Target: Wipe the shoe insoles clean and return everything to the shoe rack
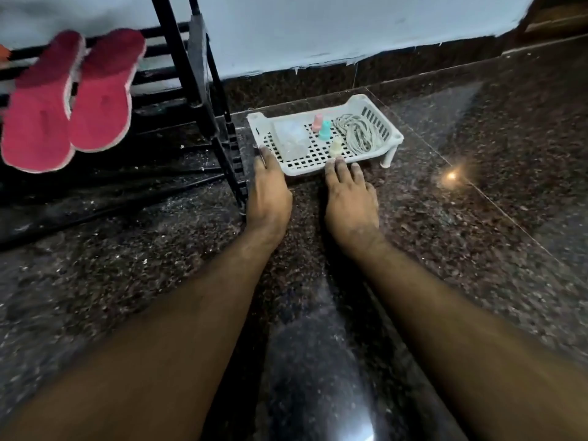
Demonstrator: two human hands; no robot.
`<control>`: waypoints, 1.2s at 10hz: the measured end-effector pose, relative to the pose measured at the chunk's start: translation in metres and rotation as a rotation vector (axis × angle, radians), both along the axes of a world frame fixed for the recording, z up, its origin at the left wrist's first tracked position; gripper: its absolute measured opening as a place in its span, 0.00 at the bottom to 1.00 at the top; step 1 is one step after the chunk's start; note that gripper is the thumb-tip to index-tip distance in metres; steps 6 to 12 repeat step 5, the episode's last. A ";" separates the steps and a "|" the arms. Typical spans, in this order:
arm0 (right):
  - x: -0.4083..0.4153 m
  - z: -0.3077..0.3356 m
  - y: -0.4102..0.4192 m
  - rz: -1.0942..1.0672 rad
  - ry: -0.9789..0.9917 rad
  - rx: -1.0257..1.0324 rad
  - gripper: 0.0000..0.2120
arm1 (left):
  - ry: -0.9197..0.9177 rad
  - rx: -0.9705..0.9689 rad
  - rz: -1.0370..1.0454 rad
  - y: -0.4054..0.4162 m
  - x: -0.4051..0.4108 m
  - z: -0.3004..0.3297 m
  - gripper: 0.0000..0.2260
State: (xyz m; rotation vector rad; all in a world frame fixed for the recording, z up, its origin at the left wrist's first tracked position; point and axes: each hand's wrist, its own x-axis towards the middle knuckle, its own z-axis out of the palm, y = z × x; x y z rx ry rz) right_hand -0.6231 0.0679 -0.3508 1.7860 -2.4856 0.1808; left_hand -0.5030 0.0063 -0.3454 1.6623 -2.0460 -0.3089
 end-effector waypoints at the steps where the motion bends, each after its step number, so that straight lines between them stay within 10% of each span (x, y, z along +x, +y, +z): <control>1: -0.001 0.002 -0.018 0.007 0.012 0.025 0.31 | 0.031 0.023 0.042 -0.010 -0.009 -0.001 0.38; 12: 0.038 0.039 0.045 0.069 -0.051 0.090 0.33 | 0.131 0.071 0.032 0.071 0.013 0.045 0.32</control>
